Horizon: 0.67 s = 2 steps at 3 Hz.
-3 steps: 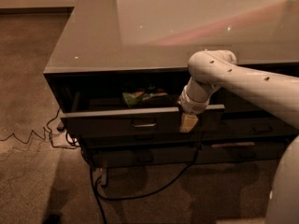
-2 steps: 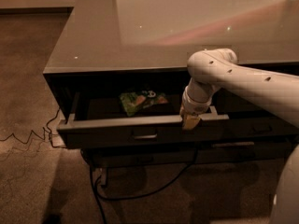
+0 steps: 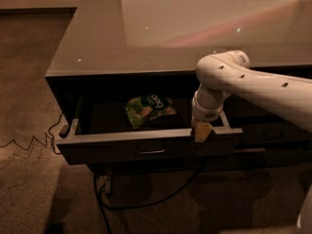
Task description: Open top drawer
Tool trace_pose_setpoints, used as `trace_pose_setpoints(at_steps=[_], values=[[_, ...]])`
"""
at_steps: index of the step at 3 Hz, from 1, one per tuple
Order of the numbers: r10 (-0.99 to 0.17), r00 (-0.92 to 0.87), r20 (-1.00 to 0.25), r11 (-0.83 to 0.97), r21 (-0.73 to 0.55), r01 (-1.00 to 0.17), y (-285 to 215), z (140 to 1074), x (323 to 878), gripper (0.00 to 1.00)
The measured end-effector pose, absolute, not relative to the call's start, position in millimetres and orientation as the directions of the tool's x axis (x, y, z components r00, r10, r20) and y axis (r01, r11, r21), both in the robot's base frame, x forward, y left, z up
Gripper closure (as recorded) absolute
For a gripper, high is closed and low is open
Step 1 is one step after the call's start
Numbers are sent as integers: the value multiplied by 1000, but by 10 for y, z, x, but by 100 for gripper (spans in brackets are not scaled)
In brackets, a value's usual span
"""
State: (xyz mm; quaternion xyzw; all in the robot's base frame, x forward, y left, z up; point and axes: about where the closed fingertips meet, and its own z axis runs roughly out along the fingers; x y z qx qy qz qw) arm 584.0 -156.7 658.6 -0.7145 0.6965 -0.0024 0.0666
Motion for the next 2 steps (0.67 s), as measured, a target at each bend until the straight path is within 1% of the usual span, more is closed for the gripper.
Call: trace_pose_setpoints(at_steps=[1, 2], values=[[-991, 71, -117, -55, -135, -989, -1353, 6706, 5914, 62], [-988, 93, -127, -73, -151, -986, -1268, 6761, 5931, 39]])
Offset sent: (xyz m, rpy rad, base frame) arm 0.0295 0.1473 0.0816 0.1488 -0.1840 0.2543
